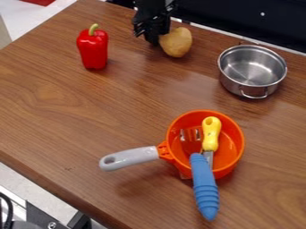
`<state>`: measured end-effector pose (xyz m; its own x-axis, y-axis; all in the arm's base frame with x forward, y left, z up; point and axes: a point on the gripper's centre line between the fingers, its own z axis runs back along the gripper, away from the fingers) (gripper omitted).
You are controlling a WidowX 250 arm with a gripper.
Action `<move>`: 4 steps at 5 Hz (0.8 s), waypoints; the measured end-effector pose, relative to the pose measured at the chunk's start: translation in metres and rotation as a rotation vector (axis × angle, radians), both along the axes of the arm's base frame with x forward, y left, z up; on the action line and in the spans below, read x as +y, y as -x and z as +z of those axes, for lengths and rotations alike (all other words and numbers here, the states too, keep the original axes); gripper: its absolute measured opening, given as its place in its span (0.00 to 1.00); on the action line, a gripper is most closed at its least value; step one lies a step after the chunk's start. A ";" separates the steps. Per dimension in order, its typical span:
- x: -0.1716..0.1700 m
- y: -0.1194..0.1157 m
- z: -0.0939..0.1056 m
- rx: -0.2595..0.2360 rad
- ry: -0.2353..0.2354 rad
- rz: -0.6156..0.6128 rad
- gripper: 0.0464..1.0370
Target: Move the drumstick to the top middle of the table
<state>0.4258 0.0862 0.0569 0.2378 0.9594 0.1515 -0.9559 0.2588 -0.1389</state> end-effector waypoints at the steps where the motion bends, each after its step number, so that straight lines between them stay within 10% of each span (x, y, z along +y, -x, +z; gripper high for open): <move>1: -0.002 0.002 0.000 0.018 0.014 0.001 0.51; 3: -0.001 0.003 0.003 0.090 0.074 -0.058 0.96; 4: 0.001 0.008 0.003 0.116 0.090 -0.081 0.96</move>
